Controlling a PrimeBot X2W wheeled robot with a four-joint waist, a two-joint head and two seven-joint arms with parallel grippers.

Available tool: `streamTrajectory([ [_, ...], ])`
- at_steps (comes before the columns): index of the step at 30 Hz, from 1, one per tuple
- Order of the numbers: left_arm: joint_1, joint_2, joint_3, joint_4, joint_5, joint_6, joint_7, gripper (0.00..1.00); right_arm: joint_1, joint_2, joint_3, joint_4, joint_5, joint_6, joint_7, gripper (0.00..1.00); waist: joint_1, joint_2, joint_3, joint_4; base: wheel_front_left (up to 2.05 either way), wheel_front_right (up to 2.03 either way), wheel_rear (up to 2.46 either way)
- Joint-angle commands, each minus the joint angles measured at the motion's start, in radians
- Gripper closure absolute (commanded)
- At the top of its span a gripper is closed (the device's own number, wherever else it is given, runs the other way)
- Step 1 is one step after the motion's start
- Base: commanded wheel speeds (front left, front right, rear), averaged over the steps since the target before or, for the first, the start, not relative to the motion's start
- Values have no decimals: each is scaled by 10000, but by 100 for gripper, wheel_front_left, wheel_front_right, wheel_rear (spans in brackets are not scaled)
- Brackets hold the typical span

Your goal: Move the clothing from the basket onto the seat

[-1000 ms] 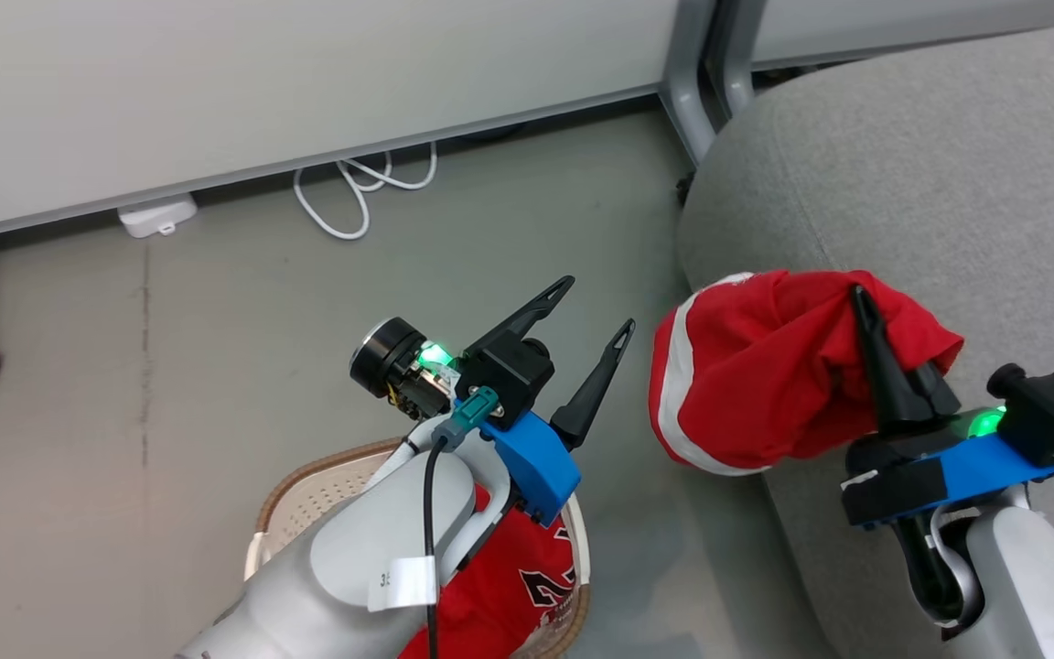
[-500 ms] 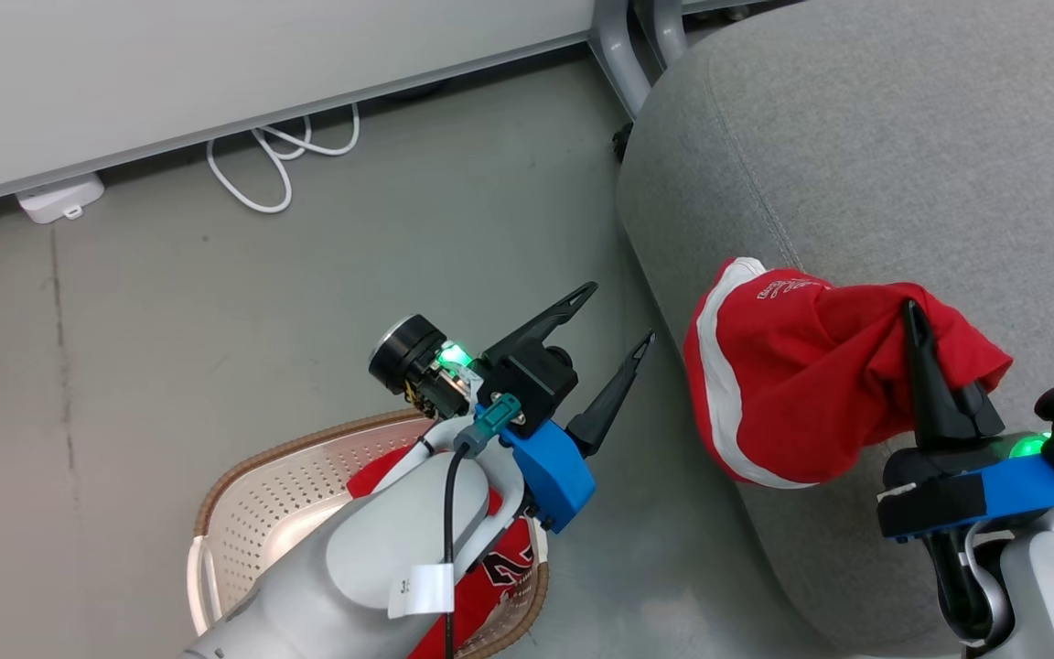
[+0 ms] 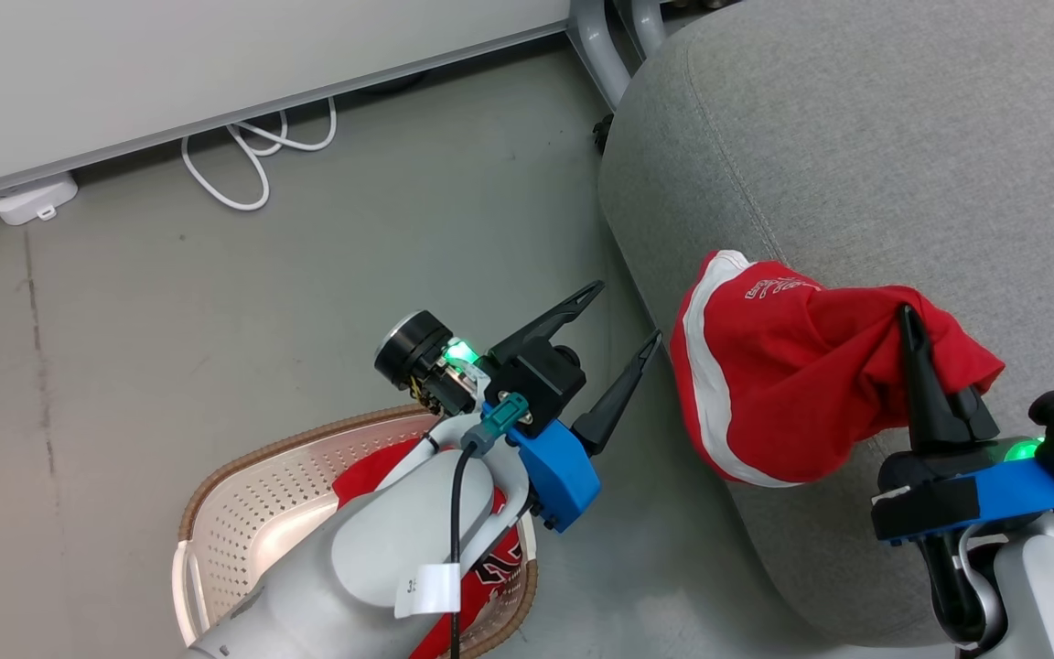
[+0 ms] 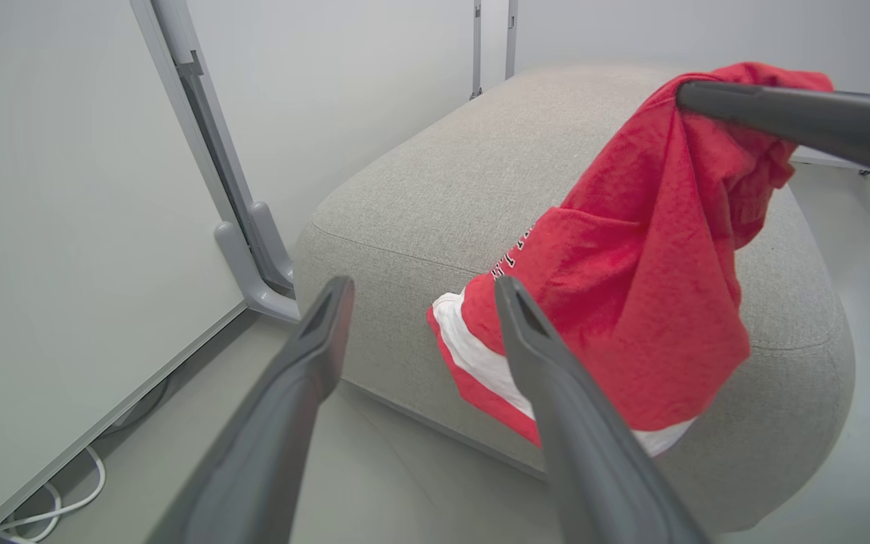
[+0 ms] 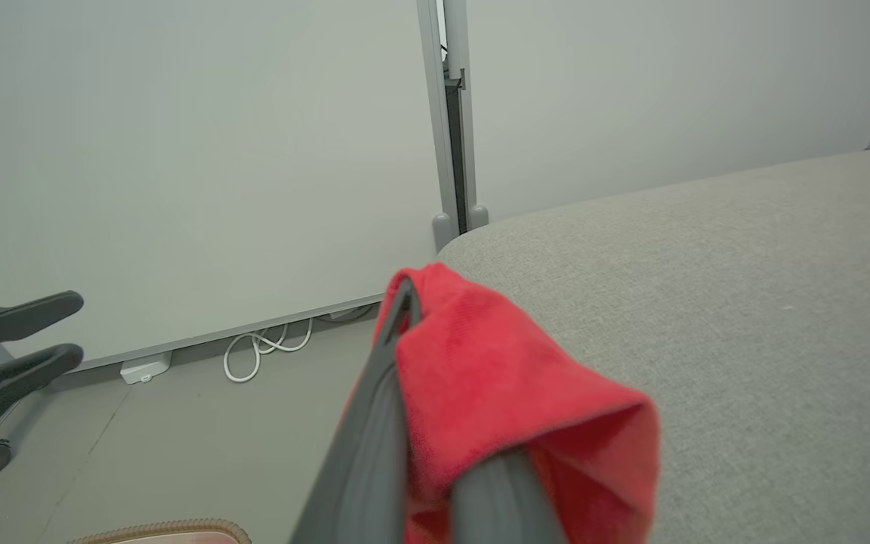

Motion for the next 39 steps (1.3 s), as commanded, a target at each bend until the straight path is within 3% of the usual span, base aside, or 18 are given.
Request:
streamTrajectory([
  [1, -40, 14, 42, 4, 60, -39, -50, 0, -52, -5, 4, 15, -45, 5, -42, 100, 0, 0, 0, 4, 0, 0, 0],
  [9, -151, 23, 112, -51, 171, 13, -51, 0, -767, -331, 285, -156, -300, 5, -42, 100, 0, 0, 211, -6, 0, 0, 0],
  [17, -493, 190, 147, -155, 370, 71, -44, 0, -2681, -1175, 182, -583, -474, 3, -42, 100, 0, 0, 1015, 45, 0, 0, 0],
  [23, -946, 356, 116, -307, 553, 115, 73, 0, -4229, -1930, -773, -1025, -748, 3, -40, 100, 0, 0, 1918, 112, 0, 0, 0],
  [27, -1450, 491, 66, -527, 736, 177, 208, 0, -5614, -2755, -2213, -1232, -916, 3, -40, 100, 0, 0, 2825, 187, 0, 0, 0],
  [39, -2320, 772, -24, -1043, 1077, 245, 468, 0, -6692, -4597, -4523, -227, -1268, 3, -40, 100, 0, 0, 4330, 222, 0, 0, 0],
])
